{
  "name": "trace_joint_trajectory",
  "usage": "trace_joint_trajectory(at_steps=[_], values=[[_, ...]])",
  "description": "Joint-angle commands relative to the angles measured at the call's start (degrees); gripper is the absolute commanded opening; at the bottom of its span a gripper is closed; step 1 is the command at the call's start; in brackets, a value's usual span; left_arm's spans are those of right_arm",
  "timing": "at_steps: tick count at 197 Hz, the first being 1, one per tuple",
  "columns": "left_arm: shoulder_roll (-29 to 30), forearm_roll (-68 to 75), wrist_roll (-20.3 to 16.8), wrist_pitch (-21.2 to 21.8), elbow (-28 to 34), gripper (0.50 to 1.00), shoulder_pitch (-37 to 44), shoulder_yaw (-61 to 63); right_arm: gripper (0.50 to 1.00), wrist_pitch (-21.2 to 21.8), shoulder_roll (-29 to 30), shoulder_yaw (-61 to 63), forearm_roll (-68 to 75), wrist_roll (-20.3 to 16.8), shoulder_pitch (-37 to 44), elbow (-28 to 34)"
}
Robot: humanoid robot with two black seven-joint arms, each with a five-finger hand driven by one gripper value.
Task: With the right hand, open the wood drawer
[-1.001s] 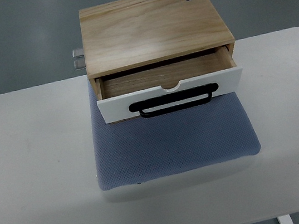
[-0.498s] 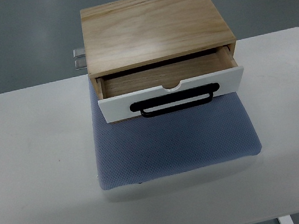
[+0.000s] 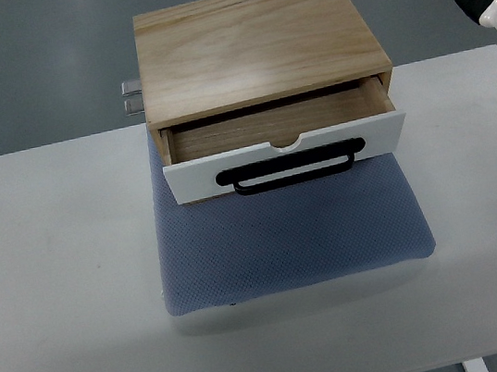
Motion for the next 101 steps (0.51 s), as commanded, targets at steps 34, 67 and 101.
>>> trace_joint_trajectory(at_steps=[34, 67, 101], values=[[0.00, 0.00, 0.00, 0.00, 0.00, 1.000, -0.01, 0.00, 0.944, -3.85, 2.08, 1.17, 0.02, 0.05, -1.01, -2.10], [0.00, 0.00, 0.00, 0.00, 0.00, 1.000, -0.01, 0.00, 0.944, -4.64, 2.96, 1.26, 0.02, 0.40, -2.68, -2.10], [0.00, 0.00, 0.00, 0.00, 0.00, 1.000, -0.01, 0.00, 0.944, -5.26, 2.96, 1.26, 0.02, 2.77, -2.77, -2.10]])
